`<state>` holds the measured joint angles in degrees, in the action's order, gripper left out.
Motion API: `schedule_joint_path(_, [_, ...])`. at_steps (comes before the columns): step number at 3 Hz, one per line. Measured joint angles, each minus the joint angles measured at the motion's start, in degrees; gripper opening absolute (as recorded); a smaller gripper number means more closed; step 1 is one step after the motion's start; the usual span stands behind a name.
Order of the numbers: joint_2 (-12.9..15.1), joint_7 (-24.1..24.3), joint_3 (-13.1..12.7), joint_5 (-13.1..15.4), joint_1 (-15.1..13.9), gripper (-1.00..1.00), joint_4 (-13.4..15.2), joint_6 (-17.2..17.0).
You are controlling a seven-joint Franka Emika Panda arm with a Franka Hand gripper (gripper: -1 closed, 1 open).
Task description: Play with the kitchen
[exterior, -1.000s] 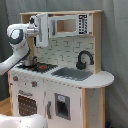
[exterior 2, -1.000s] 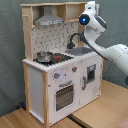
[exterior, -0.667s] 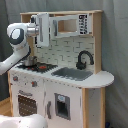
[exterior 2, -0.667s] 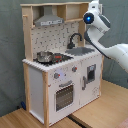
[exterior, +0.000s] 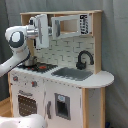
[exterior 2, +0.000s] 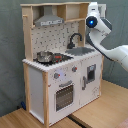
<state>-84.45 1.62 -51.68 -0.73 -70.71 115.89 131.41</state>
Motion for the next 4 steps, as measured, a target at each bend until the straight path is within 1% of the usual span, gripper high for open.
schedule_joint_path(1, [0.01, -0.06, 0.37, 0.00, 0.53, -1.00, 0.02, 4.03])
schedule_joint_path(2, [0.01, -0.06, 0.42, 0.00, 0.53, 1.00, 0.02, 4.13])
schedule_joint_path(3, [0.00, 0.01, -0.04, -0.01, 0.69, 1.00, 0.05, 5.74])
schedule_joint_path(4, [-0.79, -2.54, -1.81, 0.21, 3.05, 1.00, -2.46, 9.59])
